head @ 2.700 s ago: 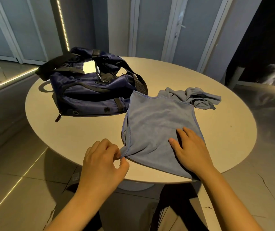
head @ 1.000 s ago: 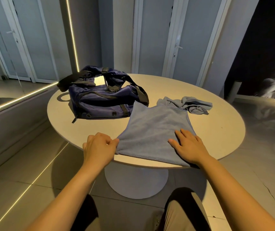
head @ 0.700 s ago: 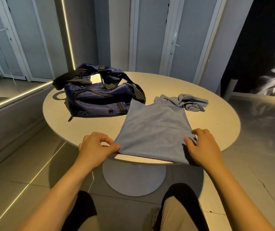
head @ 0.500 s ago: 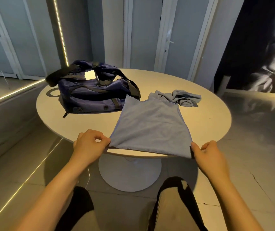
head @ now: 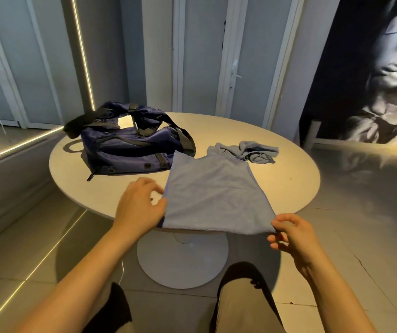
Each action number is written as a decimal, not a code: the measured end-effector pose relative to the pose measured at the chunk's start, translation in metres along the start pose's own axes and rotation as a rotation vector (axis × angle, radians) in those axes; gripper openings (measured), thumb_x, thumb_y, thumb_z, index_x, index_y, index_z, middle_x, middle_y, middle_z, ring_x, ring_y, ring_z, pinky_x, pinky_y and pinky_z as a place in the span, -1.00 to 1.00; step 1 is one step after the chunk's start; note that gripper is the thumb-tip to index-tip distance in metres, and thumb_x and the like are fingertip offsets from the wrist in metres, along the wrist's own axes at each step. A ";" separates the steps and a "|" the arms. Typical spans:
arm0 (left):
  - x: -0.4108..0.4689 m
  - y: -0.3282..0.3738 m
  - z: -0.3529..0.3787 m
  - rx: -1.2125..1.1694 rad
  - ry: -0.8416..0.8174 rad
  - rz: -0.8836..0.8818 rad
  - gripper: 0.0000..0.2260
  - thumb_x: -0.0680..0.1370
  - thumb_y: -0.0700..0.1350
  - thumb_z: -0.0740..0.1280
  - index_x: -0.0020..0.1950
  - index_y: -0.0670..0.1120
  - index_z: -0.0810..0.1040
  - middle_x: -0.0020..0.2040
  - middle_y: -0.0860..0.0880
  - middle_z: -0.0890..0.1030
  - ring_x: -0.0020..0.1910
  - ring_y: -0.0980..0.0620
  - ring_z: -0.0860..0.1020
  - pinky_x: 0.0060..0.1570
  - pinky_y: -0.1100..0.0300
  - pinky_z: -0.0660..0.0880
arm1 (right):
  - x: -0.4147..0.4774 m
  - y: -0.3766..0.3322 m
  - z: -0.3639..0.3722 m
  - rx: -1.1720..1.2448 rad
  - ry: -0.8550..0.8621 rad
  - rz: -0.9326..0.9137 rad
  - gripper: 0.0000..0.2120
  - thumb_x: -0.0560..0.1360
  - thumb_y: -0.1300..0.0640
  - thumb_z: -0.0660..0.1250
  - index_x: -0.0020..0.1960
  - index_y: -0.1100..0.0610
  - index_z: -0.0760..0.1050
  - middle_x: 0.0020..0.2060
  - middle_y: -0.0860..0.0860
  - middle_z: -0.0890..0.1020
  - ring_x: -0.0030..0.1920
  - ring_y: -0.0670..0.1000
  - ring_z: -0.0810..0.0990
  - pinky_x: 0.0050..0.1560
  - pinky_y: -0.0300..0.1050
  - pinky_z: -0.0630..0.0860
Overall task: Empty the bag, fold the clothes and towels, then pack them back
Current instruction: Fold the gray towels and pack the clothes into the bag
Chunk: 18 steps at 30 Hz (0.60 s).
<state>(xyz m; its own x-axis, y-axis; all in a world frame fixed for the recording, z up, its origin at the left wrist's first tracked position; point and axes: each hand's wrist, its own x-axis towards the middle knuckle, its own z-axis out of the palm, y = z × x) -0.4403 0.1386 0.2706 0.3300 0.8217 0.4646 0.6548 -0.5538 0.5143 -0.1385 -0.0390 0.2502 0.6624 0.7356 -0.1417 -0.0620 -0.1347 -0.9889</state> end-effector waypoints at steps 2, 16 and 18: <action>0.017 0.023 0.017 -0.032 -0.135 0.139 -0.70 0.63 -0.05 0.32 0.35 -0.04 0.57 0.43 -0.03 0.48 0.41 -0.06 0.42 0.32 0.06 0.37 | 0.002 0.000 0.001 -0.018 -0.009 -0.008 -0.88 0.62 0.28 0.31 0.12 0.31 0.53 -0.16 0.25 0.62 -0.36 0.09 0.63 -0.37 -0.09 0.62; 0.044 -0.003 0.046 0.433 -0.647 0.176 0.22 0.10 0.61 -0.60 0.68 0.11 -0.12 0.69 0.00 -0.13 0.66 0.00 -0.13 0.60 -0.09 -0.15 | -0.001 0.009 -0.027 0.050 -0.021 -0.041 -0.82 0.62 0.33 0.26 0.05 0.29 0.65 -0.35 0.16 0.60 -0.38 0.07 0.53 -0.35 -0.10 0.60; 0.030 -0.009 0.034 0.417 -0.636 0.248 0.17 0.15 0.57 -0.63 0.68 0.14 -0.11 0.68 0.04 -0.13 0.66 0.03 -0.13 0.59 -0.05 -0.17 | -0.003 0.008 -0.026 0.088 -0.036 -0.038 -0.84 0.61 0.30 0.31 0.07 0.29 0.66 -0.33 0.15 0.63 -0.36 0.06 0.56 -0.33 -0.10 0.62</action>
<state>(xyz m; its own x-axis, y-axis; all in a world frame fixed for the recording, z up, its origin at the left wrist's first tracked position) -0.4126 0.1732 0.2554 0.7412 0.6704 -0.0347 0.6707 -0.7375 0.0794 -0.1212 -0.0596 0.2443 0.6384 0.7626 -0.1044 -0.1037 -0.0492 -0.9934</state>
